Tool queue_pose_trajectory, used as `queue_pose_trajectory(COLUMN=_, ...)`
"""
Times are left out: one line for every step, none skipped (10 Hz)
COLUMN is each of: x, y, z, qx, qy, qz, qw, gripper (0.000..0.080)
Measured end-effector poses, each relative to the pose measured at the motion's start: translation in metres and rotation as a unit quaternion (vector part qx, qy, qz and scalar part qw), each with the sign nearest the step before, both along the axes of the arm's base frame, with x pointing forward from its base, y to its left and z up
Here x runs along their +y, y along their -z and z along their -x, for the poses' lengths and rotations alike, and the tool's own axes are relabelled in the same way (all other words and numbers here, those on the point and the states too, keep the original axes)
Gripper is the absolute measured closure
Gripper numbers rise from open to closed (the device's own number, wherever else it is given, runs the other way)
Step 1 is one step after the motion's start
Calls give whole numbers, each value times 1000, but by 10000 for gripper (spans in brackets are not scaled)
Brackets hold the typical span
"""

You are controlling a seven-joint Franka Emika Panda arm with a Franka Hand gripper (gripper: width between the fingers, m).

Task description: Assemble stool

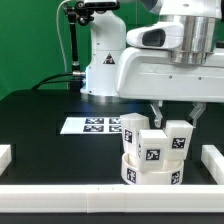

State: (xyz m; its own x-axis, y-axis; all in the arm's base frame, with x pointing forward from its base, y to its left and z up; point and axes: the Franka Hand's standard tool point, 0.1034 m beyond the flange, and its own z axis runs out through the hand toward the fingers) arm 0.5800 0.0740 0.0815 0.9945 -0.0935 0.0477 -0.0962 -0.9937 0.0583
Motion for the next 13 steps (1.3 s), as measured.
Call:
queue_pose_trajectory(x=2, y=0, z=0, qx=-5, qy=62, qz=-9, qw=998, gripper=459)
queue_pose_trajectory(x=4, y=1, z=0, qx=-9, qy=121, qz=-17, qw=992, gripper=459)
queue_pose_trajectory(x=5, y=1, z=1, qx=-13, qy=172, qz=-21, qw=985, gripper=459)
queue_pose_trajectory(x=7, y=1, z=1, qx=-15, qy=228, qz=-28, qw=973, gripper=459)
queue_pose_trajectory(x=12, y=1, z=1, qx=-18, qy=283, qz=-36, qw=958, gripper=459)
queue_pose_trajectory(x=16, y=1, z=2, qx=-19, qy=312, qz=-39, qw=949, gripper=459)
queue_pose_trajectory(x=19, y=1, z=2, qx=-19, qy=365, qz=-47, qw=930, gripper=459)
queue_pose_trajectory(x=21, y=1, z=3, qx=-19, qy=400, qz=-50, qw=915, gripper=459)
queue_pose_trajectory(x=23, y=2, z=3, qx=-19, qy=420, qz=-53, qw=906, gripper=459)
queue_pose_trajectory(x=27, y=2, z=3, qx=-18, qy=472, qz=-61, qw=880, gripper=459)
queue_pose_trajectory(x=30, y=2, z=4, qx=-15, qy=515, qz=-64, qw=855, gripper=459)
queue_pose_trajectory(x=33, y=2, z=4, qx=-15, qy=550, qz=-66, qw=832, gripper=459)
queue_pose_trajectory(x=35, y=2, z=4, qx=-13, qy=590, qz=-73, qw=804, gripper=459)
